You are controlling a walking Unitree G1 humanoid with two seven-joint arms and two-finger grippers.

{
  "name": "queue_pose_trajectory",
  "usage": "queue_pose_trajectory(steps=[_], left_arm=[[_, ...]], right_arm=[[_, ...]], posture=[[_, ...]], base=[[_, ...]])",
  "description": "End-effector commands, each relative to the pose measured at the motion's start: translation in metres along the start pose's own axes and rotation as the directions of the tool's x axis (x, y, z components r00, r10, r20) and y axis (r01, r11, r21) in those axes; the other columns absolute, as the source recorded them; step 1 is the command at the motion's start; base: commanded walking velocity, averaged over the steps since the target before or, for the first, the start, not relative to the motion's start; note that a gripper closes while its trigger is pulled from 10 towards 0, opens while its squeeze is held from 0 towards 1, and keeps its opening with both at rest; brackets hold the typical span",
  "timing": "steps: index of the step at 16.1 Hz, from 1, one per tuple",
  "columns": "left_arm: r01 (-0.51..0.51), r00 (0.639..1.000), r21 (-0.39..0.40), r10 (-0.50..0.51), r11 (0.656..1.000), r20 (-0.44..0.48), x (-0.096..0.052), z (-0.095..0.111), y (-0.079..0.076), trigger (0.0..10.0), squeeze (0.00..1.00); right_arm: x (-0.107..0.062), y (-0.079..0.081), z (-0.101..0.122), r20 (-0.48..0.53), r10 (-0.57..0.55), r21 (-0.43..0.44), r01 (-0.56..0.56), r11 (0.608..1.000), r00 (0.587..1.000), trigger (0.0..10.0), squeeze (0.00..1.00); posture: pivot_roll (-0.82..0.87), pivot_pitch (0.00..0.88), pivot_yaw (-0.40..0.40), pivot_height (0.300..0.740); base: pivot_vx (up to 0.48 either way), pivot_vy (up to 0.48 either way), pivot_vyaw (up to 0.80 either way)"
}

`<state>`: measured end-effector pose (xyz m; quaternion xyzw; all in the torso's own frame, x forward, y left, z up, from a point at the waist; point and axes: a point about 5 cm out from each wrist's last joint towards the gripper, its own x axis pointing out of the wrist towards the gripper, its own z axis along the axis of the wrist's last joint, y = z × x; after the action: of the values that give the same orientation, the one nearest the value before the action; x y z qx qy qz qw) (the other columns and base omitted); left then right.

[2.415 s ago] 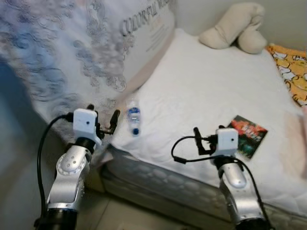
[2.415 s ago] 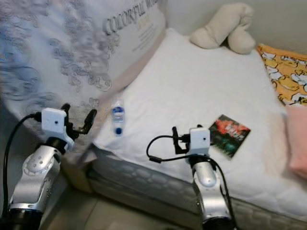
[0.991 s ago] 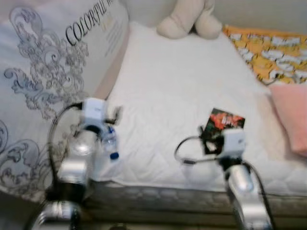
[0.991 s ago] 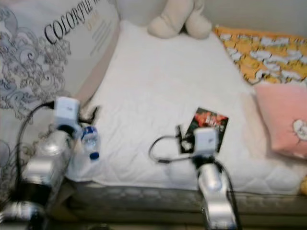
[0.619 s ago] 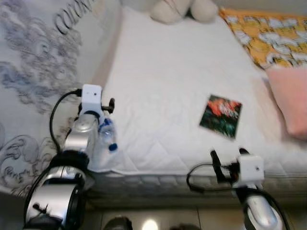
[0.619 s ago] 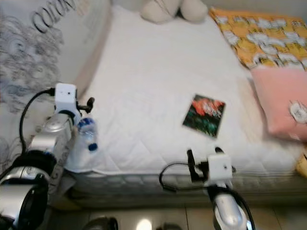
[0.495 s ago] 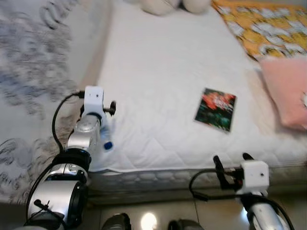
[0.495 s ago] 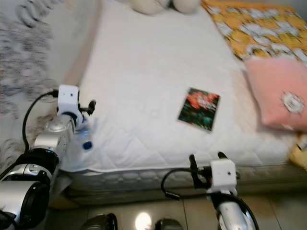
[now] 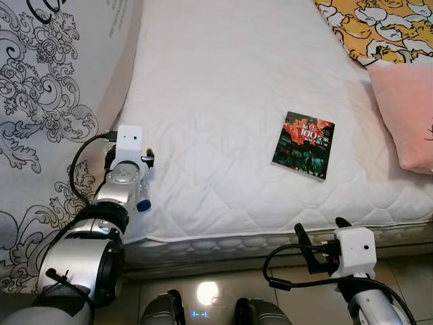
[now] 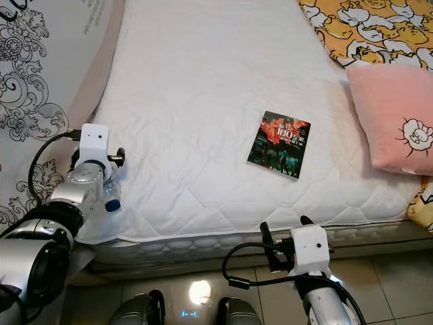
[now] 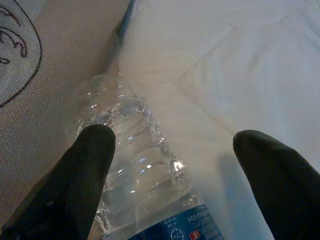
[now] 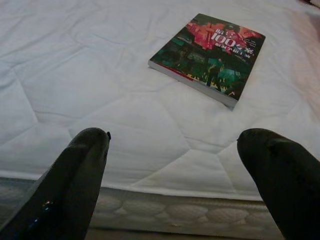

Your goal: Clean up the room

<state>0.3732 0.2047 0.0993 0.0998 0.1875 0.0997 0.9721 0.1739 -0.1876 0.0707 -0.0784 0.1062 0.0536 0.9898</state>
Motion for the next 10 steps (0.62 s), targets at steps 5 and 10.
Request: queue_pose_trajectory(steps=[5,10], left_arm=[[0.027,0.972,-0.280,-0.090,0.960,-0.216,-0.006,-0.038,-0.012,0.0,0.00],[-0.005,0.977,-0.146,-0.026,0.989,-0.210,-0.005,-0.041,0.002,0.0,0.00]], right_arm=[[0.005,-0.004,0.002,-0.018,0.002,0.004,-0.001,1.000,1.000,10.0,0.02],[0.009,0.000,-0.001,-0.029,0.005,0.008,-0.005,1.000,1.000,10.0,0.02]], posture=[[-0.21,0.199,-0.031,0.740],[-0.18,0.193,-0.030,0.740]], base=[[0.000,0.000,0.00],[0.000,0.000,0.00]])
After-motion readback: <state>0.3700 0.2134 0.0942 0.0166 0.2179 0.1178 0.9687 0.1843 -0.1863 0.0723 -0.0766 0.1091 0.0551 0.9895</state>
